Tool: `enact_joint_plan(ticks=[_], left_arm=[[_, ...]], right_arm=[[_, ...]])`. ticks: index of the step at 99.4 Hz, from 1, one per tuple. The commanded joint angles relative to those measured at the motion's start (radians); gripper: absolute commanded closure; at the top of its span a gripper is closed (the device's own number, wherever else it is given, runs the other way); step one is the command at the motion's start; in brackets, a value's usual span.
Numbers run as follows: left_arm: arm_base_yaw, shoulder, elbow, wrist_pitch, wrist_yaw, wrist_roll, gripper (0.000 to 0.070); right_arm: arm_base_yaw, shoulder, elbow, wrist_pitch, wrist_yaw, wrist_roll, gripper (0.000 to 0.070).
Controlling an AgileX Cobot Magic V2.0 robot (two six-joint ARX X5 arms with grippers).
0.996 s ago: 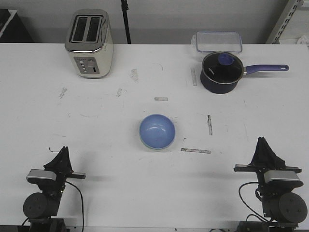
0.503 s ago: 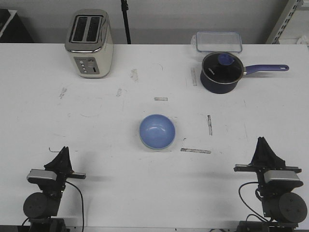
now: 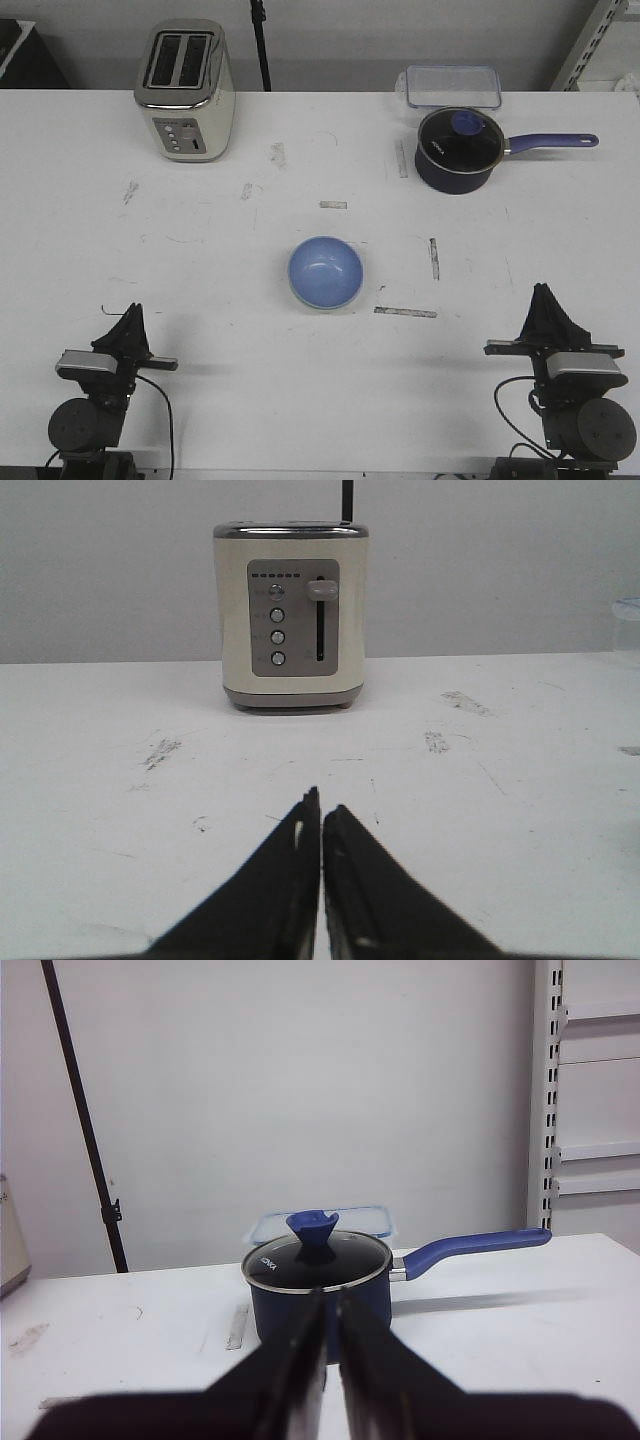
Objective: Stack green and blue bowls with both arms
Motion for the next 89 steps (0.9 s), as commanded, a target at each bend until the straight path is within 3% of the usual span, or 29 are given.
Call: enact_joint_plan(ticks=[1, 33, 47, 89], left_arm=[[0.002, -0.002, -0.022, 0.012, -0.002, 0.005, 0.0698], [0.002, -0.002, -0.022, 0.012, -0.002, 0.005, 0.0698], [0.002, -0.002, -0.022, 0.012, -0.002, 0.005, 0.0698], [0.002, -0.002, -0.022, 0.012, -0.002, 0.005, 0.0698]], right_arm=[[0.002, -0.002, -0.002, 0.010, 0.002, 0.014, 0.0689], [0.005, -0.122, -0.097, -0.040, 0.019, 0.008, 0.0689], [0.032, -0.231, -0.192, -0.038, 0.029, -0.059, 0.0689], [0.060, -0.227, -0.390, 0.176, 0.038, -0.065, 0.0689]])
